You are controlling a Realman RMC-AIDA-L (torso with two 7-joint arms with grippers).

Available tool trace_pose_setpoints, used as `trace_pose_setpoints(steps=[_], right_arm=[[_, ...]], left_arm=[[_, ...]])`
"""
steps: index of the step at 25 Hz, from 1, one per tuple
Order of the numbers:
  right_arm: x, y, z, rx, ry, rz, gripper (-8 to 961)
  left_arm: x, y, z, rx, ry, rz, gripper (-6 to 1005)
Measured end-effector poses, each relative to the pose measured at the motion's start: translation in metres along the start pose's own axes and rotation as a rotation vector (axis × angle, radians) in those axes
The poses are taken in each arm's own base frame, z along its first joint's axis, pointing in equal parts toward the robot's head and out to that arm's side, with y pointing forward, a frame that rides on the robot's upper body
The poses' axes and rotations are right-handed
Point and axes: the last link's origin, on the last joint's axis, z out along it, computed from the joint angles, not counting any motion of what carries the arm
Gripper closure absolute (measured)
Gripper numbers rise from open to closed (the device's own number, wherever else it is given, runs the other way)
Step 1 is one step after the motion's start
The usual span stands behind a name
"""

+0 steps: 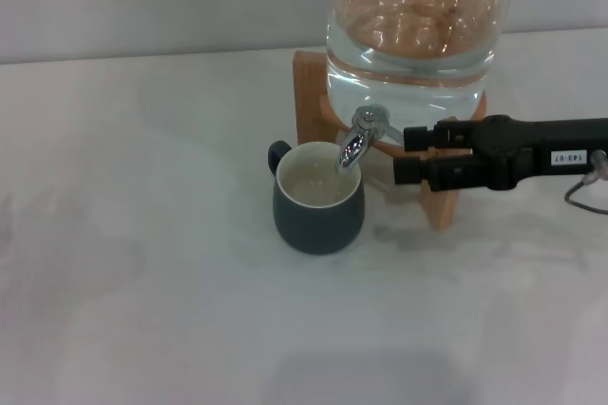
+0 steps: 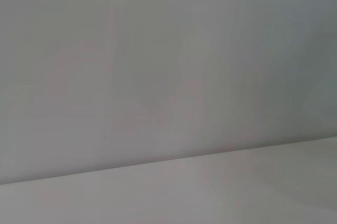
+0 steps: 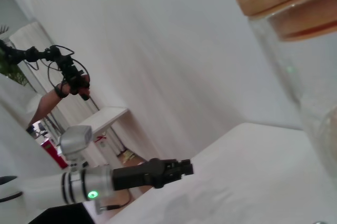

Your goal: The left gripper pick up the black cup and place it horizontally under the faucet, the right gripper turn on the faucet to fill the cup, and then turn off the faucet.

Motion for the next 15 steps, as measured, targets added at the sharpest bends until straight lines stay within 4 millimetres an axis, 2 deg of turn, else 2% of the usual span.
trace_pose_setpoints(steps=[3, 6, 10, 12, 13, 14, 15], right_arm=[[-0.003, 0.009, -0.004, -0.054, 0.004, -0.005, 110], [-0.010, 0.015, -0.018, -0.042, -0.013, -0.028, 110], [-0.018, 0.012, -0.048, 0.050, -0.042, -0.054, 110], [-0.022, 0.006, -0.064, 0.109, -0.056, -0.061, 110], [-0.024, -0.001, -0.082, 0.184, -0.063, -0.072, 110], [-0.024, -0.001, -0.082, 0.184, -0.063, -0.072, 110], [-0.025, -0.005, -0.093, 0.235, -0.066, -0.083, 110]], left_arm=[[-0.001, 0.000, -0.001, 0.001, -0.001, -0.001, 743], [-0.002, 0.000, 0.000, 0.003, -0.005, -0.005, 743], [-0.003, 0.000, 0.002, 0.001, -0.009, -0.009, 743], [-0.003, 0.000, 0.003, 0.001, -0.009, -0.006, 743], [-0.002, 0.000, 0.003, -0.001, -0.009, -0.004, 743], [-0.002, 0.000, 0.004, -0.002, -0.008, -0.003, 743], [-0.001, 0.000, 0.004, -0.003, -0.007, -0.002, 743]])
